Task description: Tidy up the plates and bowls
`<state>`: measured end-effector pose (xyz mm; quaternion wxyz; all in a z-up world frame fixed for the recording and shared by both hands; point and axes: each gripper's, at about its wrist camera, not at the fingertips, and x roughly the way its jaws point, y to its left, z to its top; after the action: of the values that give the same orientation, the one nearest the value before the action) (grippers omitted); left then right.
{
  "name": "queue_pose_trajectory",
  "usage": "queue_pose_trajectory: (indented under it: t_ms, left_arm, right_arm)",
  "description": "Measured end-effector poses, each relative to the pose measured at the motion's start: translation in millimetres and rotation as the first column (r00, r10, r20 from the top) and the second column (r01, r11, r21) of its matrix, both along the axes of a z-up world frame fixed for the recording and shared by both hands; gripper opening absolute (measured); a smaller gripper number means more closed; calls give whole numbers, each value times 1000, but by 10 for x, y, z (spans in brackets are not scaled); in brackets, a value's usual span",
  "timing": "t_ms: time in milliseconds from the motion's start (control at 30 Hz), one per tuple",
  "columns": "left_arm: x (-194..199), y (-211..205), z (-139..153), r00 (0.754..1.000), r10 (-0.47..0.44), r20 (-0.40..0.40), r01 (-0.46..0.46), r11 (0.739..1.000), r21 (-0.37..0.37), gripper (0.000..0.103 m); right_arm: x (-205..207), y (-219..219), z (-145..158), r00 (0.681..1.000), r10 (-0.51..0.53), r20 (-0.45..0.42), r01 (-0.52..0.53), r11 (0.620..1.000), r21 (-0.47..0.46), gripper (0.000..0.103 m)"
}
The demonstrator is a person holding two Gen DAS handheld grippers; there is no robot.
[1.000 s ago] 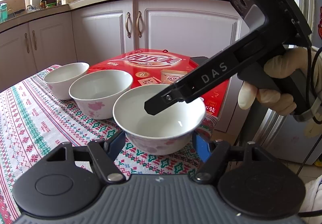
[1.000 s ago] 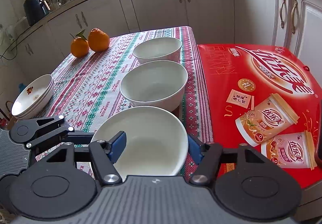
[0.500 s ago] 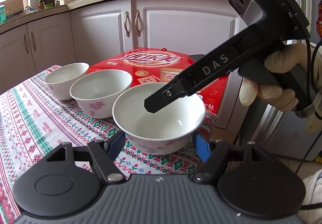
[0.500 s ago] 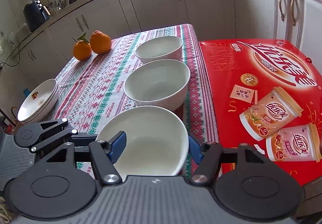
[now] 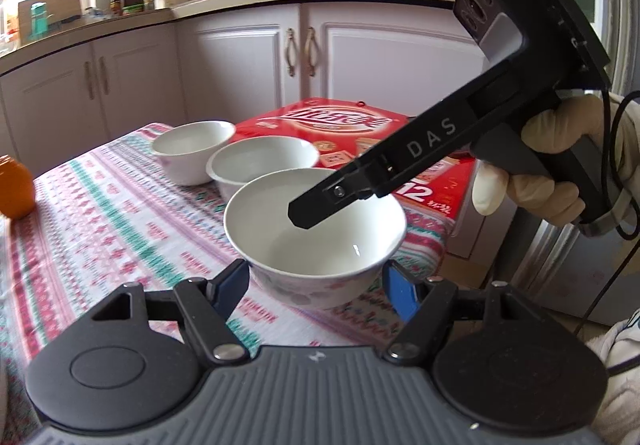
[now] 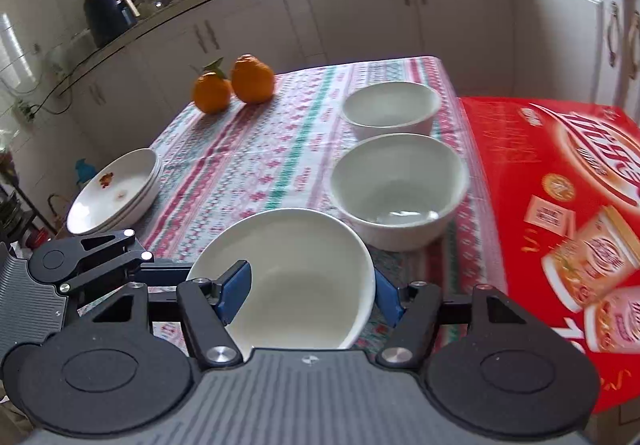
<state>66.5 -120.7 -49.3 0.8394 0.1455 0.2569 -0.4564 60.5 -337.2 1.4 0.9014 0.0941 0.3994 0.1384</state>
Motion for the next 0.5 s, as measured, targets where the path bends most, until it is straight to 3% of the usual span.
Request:
queue_pose_trajectory:
  t_ms: [500]
  left_arm:
    - [116,652,28,989,145,1,-145,989,8,73]
  right_arm:
    - [421,779,-24,984,179,-3,-179,984,-26,71]
